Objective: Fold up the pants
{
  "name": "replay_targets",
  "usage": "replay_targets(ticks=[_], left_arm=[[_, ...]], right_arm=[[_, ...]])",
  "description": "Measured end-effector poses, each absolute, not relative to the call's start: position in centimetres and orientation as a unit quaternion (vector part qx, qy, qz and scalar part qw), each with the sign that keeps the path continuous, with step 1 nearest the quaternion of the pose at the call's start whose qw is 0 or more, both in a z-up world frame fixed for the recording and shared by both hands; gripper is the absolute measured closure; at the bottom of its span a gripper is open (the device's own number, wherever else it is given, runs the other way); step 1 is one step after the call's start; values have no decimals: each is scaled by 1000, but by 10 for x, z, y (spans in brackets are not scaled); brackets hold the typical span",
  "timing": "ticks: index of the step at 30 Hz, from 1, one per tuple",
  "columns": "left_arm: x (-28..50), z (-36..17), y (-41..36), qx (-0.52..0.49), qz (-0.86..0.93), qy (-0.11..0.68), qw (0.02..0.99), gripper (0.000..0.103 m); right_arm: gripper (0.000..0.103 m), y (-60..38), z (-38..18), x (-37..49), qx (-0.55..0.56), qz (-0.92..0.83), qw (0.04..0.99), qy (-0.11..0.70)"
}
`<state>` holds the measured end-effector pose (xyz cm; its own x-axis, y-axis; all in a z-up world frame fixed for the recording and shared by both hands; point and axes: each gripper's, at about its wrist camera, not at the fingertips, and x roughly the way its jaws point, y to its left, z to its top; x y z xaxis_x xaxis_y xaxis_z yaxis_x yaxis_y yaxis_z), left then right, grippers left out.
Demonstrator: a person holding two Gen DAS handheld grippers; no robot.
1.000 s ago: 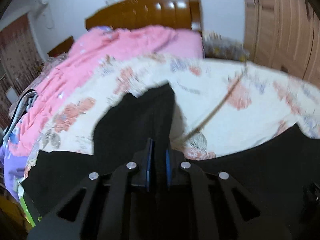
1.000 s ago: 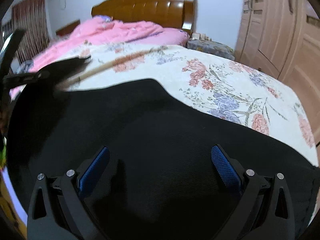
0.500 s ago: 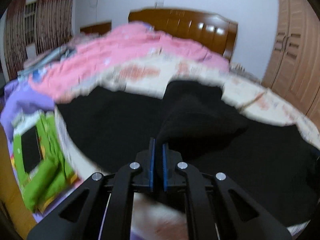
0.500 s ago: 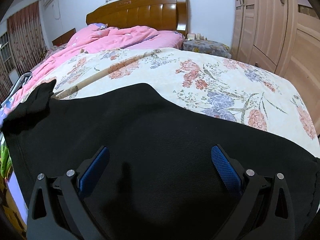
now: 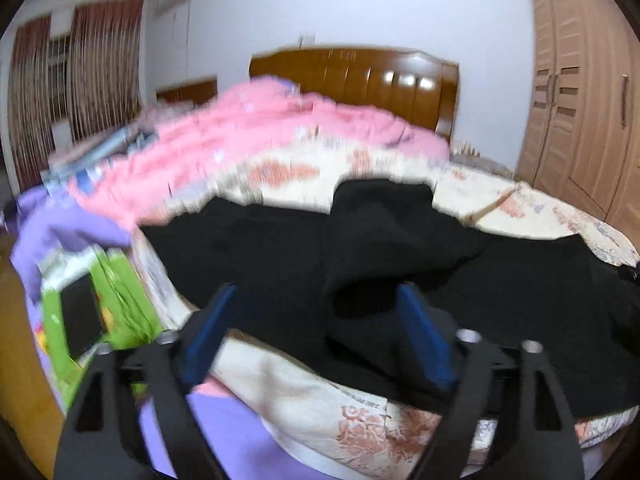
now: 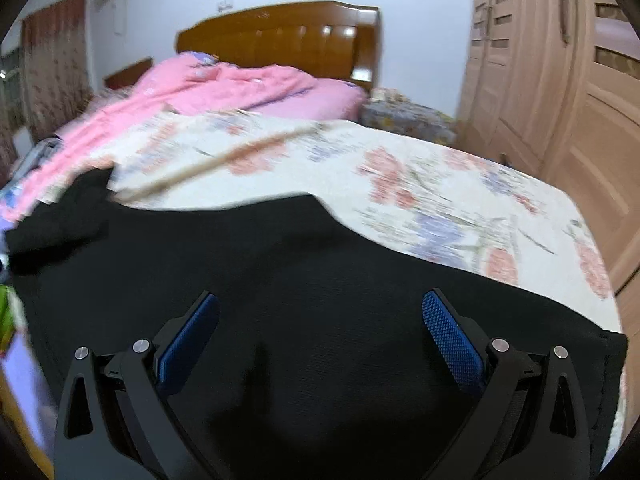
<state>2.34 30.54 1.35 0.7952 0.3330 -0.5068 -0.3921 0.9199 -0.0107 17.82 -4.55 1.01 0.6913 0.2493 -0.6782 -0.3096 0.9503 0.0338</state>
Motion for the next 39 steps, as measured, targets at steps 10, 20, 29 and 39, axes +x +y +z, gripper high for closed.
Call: replay_targets(ticks=[10, 20, 29, 39], left_arm=[[58, 35, 257, 78, 122, 293, 945, 2], [204, -29, 213, 261, 64, 454, 850, 72], [99, 44, 382, -188, 85, 244, 948, 86], [29, -46, 547, -488, 90, 194, 846, 57]], right_arm=[[5, 42, -21, 174, -31, 282, 860, 423], [4, 34, -44, 183, -5, 276, 853, 442], [4, 33, -43, 184, -6, 276, 854, 440], [4, 36, -45, 184, -18, 271, 856, 440]])
